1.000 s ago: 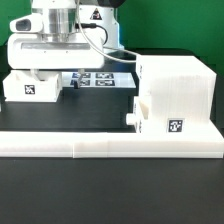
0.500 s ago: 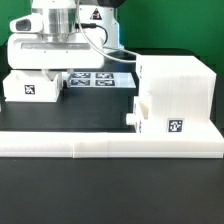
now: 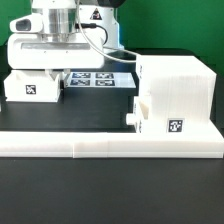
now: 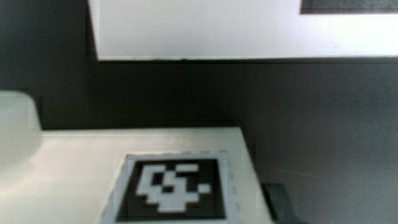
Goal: Assemble drawer
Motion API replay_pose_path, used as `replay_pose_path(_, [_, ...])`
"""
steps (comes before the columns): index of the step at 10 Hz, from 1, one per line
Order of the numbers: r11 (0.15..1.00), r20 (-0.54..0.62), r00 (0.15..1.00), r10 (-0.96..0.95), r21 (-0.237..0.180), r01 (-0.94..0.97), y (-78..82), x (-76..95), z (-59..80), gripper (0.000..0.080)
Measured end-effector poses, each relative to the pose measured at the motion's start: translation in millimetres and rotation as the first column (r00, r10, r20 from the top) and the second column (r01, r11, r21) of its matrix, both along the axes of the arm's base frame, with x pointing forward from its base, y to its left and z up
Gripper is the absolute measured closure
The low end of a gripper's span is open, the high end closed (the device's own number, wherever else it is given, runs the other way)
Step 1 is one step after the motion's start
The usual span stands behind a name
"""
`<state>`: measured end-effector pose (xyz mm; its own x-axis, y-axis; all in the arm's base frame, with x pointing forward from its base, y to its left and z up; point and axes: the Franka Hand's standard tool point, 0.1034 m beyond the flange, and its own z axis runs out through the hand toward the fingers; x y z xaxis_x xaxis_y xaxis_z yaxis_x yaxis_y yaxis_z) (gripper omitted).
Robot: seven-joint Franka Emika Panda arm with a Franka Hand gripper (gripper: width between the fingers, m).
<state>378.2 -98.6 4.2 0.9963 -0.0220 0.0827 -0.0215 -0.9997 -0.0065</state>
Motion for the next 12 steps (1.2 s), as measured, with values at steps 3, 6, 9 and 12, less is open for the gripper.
replay_pose_path(3, [1.0, -0.005, 1.0, 0.02, 0.004, -0.02, 3.4, 1.6, 1.7, 0.0758])
replay_pose_path(6, [0.993, -0.019, 0.994, 0.109, 0.036, -0.108, 29.5, 26.4, 26.8, 0.0757])
replay_pose_path(9, [0.989, -0.013, 0.991, 0.134, 0.06, -0.133, 44.5, 58.3, 46.2, 0.0757])
replay_pose_path(12, [0.958, -0.011, 0.959, 0.285, 0.049, -0.284, 43.0, 54.7, 42.4, 0.0757])
